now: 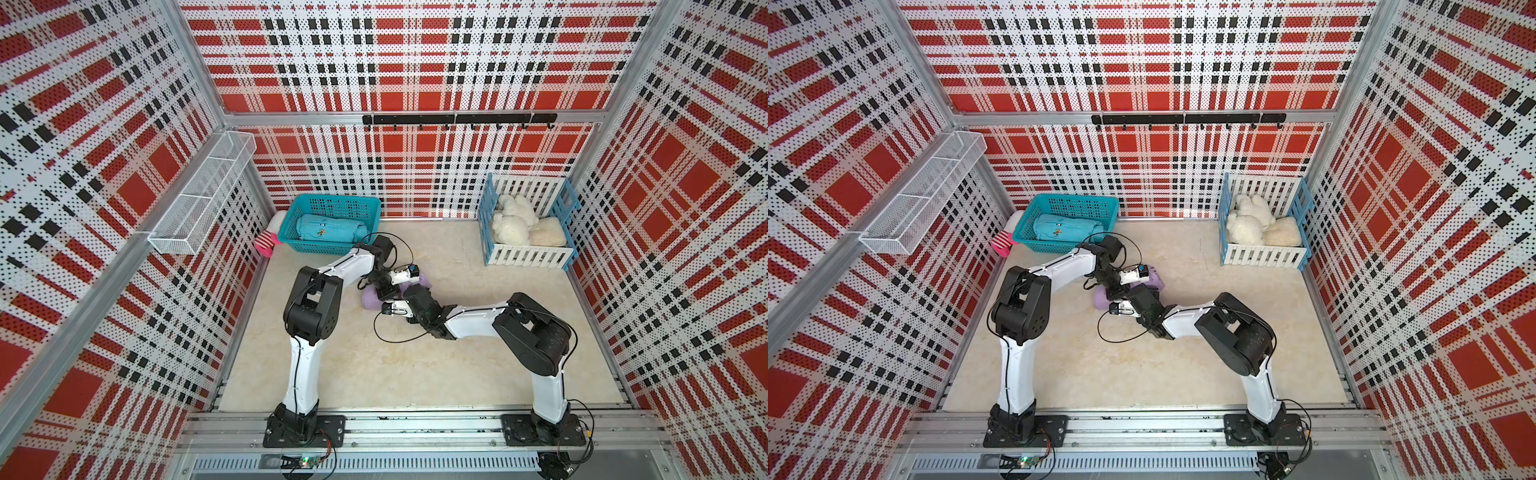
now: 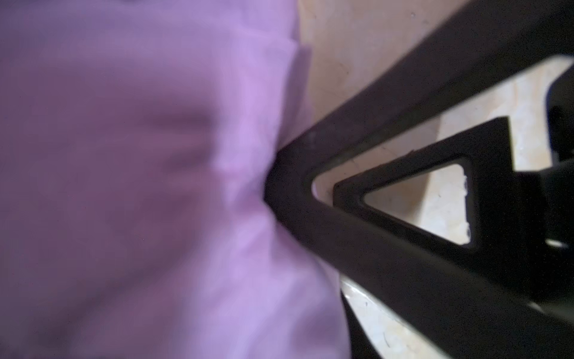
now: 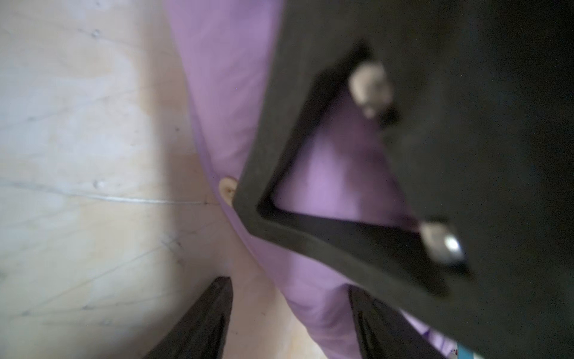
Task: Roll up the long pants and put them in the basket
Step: Roll the long pant at the center of the board.
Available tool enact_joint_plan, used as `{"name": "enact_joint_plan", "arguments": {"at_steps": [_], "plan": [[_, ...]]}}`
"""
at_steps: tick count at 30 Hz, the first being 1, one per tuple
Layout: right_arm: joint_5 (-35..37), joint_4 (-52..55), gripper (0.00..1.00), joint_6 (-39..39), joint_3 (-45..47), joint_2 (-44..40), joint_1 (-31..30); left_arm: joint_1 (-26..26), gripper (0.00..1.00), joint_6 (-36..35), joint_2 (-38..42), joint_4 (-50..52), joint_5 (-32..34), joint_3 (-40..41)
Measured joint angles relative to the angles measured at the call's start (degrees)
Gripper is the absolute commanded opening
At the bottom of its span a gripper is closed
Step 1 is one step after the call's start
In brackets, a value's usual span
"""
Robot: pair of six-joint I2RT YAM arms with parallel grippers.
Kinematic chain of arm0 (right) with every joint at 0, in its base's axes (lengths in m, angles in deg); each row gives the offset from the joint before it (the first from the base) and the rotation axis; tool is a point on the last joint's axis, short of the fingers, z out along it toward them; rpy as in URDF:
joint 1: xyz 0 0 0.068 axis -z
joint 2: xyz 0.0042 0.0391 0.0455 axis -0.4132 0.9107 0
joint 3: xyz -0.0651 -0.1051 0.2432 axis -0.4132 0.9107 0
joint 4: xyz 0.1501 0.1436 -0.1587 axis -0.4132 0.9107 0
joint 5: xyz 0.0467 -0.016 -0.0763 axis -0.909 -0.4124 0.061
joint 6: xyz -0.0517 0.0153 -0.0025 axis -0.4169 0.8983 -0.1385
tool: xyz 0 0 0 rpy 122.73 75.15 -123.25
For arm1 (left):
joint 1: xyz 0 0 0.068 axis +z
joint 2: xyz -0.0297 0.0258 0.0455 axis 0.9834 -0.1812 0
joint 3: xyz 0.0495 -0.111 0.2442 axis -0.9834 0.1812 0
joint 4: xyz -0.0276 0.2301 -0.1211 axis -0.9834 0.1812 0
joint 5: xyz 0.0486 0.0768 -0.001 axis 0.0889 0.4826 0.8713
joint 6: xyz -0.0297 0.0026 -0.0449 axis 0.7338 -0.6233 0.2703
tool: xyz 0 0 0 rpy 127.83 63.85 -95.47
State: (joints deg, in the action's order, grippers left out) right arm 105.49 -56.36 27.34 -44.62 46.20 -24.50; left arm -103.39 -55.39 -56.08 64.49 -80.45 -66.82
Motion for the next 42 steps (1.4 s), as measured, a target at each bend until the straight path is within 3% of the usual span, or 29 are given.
{"name": "enact_joint_plan", "arguments": {"at_steps": [8,14,17,27,33,38,42], "plan": [[-4.42,-9.68,0.77,-5.42,11.85,-6.84,-0.87,-0.04,0.29,-2.91,-0.33,2.80,-2.54,0.02],[-6.29,-11.17,0.82,-6.71,9.90,-6.54,-0.85,-0.13,0.29,-3.30,-0.57,3.52,-3.08,-0.22],[-8.11,-10.05,0.92,-6.12,7.32,-5.25,-0.81,-0.24,0.29,-2.93,-0.59,3.78,-3.63,-0.24],[-9.03,-4.72,0.96,-3.23,0.85,-0.72,-0.59,0.48,0.30,0.17,-0.59,3.48,-4.70,-0.24],[-6.71,-1.73,0.82,-2.78,-4.02,2.38,-0.24,1.66,0.30,0.17,-0.42,1.79,-4.02,0.04],[-8.02,-1.09,0.56,-4.20,-4.28,2.62,0.46,1.62,0.30,-2.56,0.04,1.31,-3.69,0.68],[-8.59,-0.13,0.45,-4.57,-4.59,2.71,0.76,1.64,0.32,-2.97,0.35,0.96,-2.60,0.87]]}}
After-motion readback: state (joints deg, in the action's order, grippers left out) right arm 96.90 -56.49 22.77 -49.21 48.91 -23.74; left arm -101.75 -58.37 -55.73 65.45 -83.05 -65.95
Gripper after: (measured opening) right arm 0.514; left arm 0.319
